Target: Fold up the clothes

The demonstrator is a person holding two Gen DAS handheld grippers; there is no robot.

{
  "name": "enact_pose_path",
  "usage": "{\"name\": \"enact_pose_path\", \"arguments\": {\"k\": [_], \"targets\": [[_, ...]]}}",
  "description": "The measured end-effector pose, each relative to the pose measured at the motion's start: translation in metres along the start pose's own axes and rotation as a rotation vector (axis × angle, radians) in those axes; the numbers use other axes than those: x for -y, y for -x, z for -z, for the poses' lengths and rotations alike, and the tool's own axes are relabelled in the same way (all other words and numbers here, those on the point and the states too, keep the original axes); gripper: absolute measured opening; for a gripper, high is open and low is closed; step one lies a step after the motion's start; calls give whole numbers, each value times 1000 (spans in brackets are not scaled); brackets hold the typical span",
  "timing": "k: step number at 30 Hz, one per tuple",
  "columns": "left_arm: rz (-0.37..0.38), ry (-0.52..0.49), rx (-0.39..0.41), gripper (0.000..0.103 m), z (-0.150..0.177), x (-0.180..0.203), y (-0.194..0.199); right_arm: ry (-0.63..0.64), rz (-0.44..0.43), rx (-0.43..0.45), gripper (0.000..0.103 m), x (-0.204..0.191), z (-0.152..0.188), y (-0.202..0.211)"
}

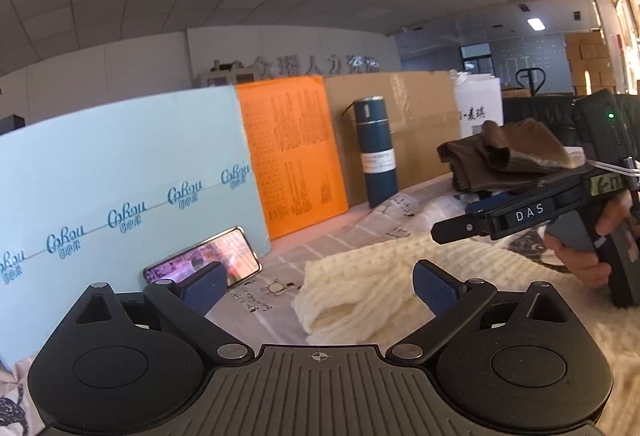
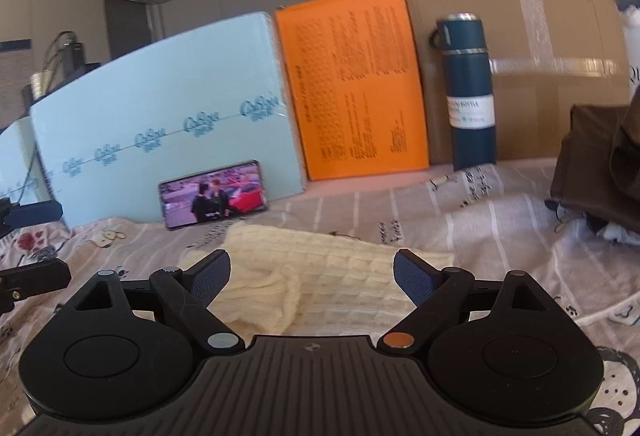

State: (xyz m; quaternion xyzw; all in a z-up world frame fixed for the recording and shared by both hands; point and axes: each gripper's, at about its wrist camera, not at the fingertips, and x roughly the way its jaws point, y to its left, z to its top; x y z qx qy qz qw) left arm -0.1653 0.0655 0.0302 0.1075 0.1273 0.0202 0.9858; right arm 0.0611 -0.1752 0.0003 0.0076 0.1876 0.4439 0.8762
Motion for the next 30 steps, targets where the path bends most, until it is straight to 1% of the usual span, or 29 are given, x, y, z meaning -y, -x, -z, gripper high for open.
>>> {"name": "enact_pose_path", "arguments": {"k": [1, 2, 5, 7, 10, 15, 16, 19, 22, 23, 25, 26, 30], "targets": [[12, -16, 0, 102, 3, 3, 13, 32, -23, 22, 101, -5, 2, 11], [22, -30, -4, 102, 7, 7, 26, 62, -47, 47, 103, -10, 5, 24], [53, -55, -26, 102, 16, 16, 58, 155, -119, 85, 103, -21, 15, 65], [86, -74, -48, 102, 20, 23, 75, 218, -149, 80, 103, -27, 20, 90], [155, -121, -80, 102, 27, 36, 92, 318, -181, 28, 103, -33, 32, 120], [263, -211, -152, 102, 36, 61, 102, 408, -258, -104, 103, -38, 56, 158], [264, -234, -161, 102, 38, 66, 101, 425, -260, -124, 103, -39, 60, 163], [227, -318, -190, 102, 46, 81, 92, 497, -221, -178, 103, -43, 75, 173], [188, -402, -219, 102, 54, 96, 82, 531, -172, -220, 103, -41, 84, 173], [173, -414, -220, 102, 57, 99, 81, 536, -165, -228, 103, -39, 86, 172], [138, -403, -220, 102, 58, 99, 75, 569, -141, -242, 103, -41, 90, 170], [124, -401, -217, 103, 58, 100, 72, 577, -143, -243, 103, -42, 91, 170], [110, -417, -200, 103, 55, 104, 61, 592, -157, -243, 103, -44, 95, 164]]}}
